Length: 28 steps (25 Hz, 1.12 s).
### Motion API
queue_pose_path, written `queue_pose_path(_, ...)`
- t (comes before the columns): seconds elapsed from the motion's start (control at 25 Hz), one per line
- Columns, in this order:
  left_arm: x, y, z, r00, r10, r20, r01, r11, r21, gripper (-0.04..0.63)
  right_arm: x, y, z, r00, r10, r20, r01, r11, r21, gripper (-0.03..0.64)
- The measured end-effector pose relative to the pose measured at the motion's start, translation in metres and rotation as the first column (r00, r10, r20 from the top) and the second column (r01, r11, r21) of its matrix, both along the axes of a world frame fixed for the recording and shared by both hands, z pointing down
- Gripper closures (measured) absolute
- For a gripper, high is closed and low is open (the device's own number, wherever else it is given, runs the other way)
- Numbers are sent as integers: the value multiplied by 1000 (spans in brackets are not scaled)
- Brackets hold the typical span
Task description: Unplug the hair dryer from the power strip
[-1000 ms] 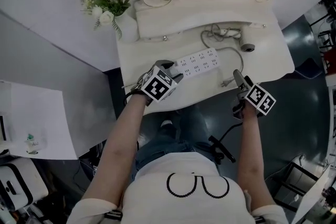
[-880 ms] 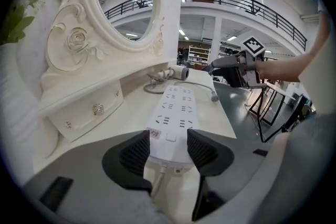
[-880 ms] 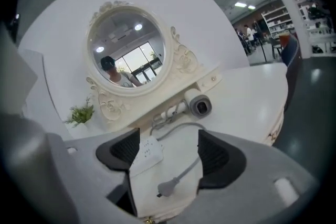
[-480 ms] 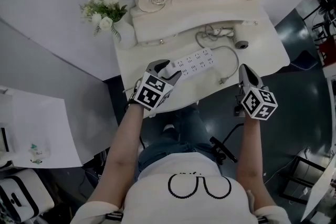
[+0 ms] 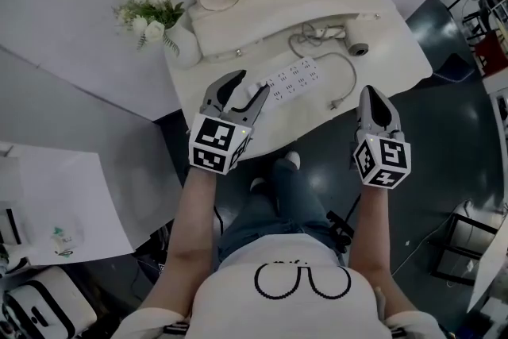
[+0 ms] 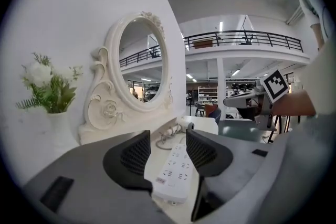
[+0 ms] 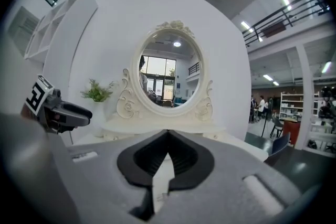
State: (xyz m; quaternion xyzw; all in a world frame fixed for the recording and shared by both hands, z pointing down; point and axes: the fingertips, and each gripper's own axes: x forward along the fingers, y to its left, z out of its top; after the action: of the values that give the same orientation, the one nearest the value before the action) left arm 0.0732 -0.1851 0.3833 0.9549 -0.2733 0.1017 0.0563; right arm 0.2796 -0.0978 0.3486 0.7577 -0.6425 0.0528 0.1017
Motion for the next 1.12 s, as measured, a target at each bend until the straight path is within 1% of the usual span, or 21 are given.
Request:
queue_pose_path(0.08,0,2,-14,999,-8,-31,9,999,30,391,-5,2,-6,1000,-4,-14,4,1000,9,620)
queue_pose_path(0.2,0,6,-31,998,-28,-51,31,997,70,408,-10,8,-15,1000,-15,-24,15,1000,18,620)
queue_pose_path(0.24,-1,6,-37,997,-42,-57,46,996,81,424,-11,11,-19,999,-19,-33,19,1000,20,620)
queue_pose_path(0.32,-5,5,-50,993,-83,-90,91,991,99,475,-13,15,-29,998,-24,-56,25,999,30,620)
queue_pose_path(0.4,-10,7,-67,982,-115,-147,131,986,103,598,-14,22,-40,997,-27,-69,30,998,47,620)
queue_pose_path(0.48,-12,13,-82,971,-125,-202,148,983,106,598,-14,31,-50,997,-31,-74,36,997,62,620)
queue_pose_path(0.56,-13,20,-96,965,-137,-224,167,978,123,598,-14,39,-60,996,-34,-77,40,996,74,620)
queue_pose_path(0.72,-9,36,-121,964,-140,-226,185,964,191,598,-14,50,-83,996,-44,-82,53,991,120,620)
queue_pose_path(0.92,-8,45,-147,963,-159,-219,218,934,281,598,-15,51,-107,993,-78,-92,92,983,160,620)
queue_pose_path(1.0,-9,47,-153,962,-171,-214,232,924,303,598,-16,50,-114,993,-89,-84,103,979,177,621)
queue_pose_path(1.12,-11,46,-157,958,-178,-226,243,921,304,598,-20,47,-118,990,-107,-96,123,975,185,621)
